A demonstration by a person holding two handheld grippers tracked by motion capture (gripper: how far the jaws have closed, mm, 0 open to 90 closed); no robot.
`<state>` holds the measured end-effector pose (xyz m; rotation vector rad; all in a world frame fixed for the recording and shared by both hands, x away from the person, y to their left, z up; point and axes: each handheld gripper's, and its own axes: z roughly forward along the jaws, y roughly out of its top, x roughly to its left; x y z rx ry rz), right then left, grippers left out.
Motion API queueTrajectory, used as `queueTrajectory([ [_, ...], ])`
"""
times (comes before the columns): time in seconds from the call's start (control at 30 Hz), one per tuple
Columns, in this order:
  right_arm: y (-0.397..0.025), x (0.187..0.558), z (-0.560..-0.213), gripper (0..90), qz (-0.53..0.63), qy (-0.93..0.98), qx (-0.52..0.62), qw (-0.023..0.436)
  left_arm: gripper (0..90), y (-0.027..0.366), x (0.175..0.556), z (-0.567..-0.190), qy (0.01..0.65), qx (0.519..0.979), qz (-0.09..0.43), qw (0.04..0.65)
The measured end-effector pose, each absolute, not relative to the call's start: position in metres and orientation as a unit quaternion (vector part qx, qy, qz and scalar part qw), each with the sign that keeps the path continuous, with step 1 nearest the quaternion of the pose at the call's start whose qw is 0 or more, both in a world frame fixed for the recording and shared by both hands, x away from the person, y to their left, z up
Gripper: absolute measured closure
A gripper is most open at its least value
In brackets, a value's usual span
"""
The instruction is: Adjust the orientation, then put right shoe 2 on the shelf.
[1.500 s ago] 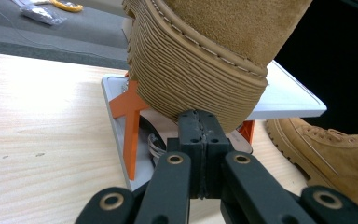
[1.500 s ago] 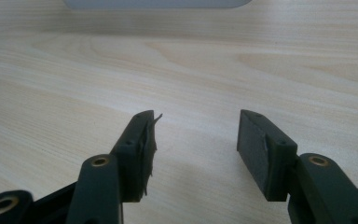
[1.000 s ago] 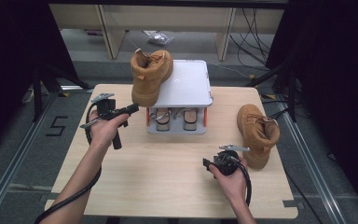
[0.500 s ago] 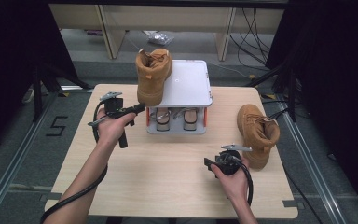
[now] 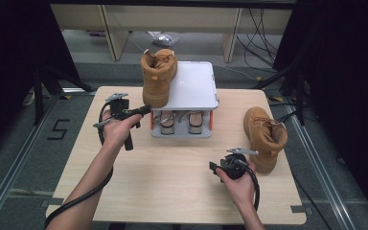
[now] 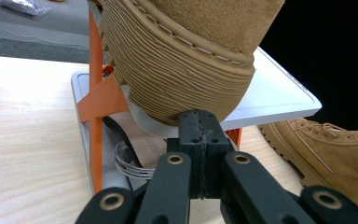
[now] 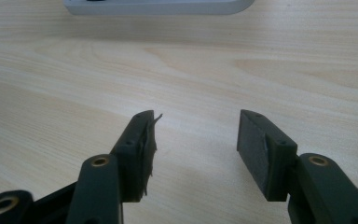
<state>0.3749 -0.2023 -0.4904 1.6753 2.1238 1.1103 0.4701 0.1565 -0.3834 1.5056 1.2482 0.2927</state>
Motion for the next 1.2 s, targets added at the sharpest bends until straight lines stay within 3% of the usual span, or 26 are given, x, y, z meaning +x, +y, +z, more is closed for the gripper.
queueTrajectory([
  [0.03,-0.199,0.373,-0.490,47.7,0.378,0.711,0.585,0.091,89.8,0.156,0.470,-0.383,0.528,0.636,0.122,0.550],
  [0.1,-0.203,0.376,-0.492,47.7,0.381,0.724,0.564,0.109,89.8,0.155,0.471,-0.383,0.526,0.639,0.122,0.547],
  [0.37,-0.200,0.374,-0.490,47.7,0.379,0.711,0.584,0.094,89.8,0.150,0.474,-0.383,0.525,0.642,0.120,0.546],
  [0.77,-0.204,0.376,-0.490,47.6,0.386,0.720,0.566,0.110,89.4,0.148,0.474,-0.383,0.512,0.645,0.127,0.553],
  [1.07,-0.207,0.374,-0.485,47.4,0.385,0.712,0.577,0.108,76.6,0.165,0.448,-0.377,0.484,0.640,0.165,0.574],
  [1.2,-0.208,0.374,-0.480,47.6,0.391,0.712,0.572,0.115,62.4,0.176,0.441,-0.384,0.485,0.637,0.191,0.569],
])
